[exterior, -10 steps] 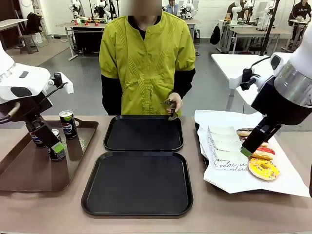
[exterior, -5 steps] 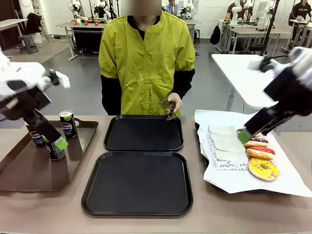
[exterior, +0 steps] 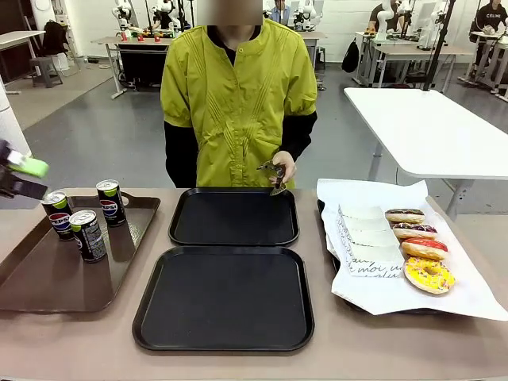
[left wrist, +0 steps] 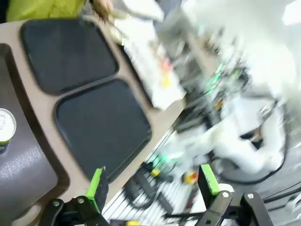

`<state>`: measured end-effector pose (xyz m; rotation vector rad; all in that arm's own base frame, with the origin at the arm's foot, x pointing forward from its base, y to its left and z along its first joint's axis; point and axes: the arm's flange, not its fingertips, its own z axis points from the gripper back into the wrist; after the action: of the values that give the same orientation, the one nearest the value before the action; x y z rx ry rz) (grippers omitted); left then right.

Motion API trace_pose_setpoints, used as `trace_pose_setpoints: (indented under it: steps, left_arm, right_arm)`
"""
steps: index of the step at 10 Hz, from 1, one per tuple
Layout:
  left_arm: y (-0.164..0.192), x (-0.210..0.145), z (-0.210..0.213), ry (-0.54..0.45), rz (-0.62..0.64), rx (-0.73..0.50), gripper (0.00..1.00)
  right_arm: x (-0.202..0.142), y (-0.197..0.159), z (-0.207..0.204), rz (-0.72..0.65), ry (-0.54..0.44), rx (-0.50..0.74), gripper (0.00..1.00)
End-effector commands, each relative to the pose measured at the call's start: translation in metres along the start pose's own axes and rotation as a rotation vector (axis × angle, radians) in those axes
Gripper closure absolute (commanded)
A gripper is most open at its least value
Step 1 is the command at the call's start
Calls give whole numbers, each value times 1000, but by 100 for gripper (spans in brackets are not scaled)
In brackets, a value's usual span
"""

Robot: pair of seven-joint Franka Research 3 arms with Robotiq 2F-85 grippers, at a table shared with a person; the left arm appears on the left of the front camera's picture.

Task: Set up donuts and drinks on trays.
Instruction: Pick up one Pepsi coke and place it on the Flat Tray.

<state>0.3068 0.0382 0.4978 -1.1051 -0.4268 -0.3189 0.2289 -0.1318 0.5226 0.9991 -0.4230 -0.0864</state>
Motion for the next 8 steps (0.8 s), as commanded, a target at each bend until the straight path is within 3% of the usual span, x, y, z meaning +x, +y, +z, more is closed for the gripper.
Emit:
trace_pose_setpoints:
  steps: [1,4,8]
  left_arm:
    - [37,-39,7,-131,141,-74,0]
    - [72,-56,26,-93,244,12,0]
    - [82,-69,49,-111,298,102,0]
  right_arm:
    - [-57,-69,-38,-153,-65,95,0]
    - [-62,-110,-20,-172,-64,109,0]
    - [-66,-115,-8,-124,-137,234,0]
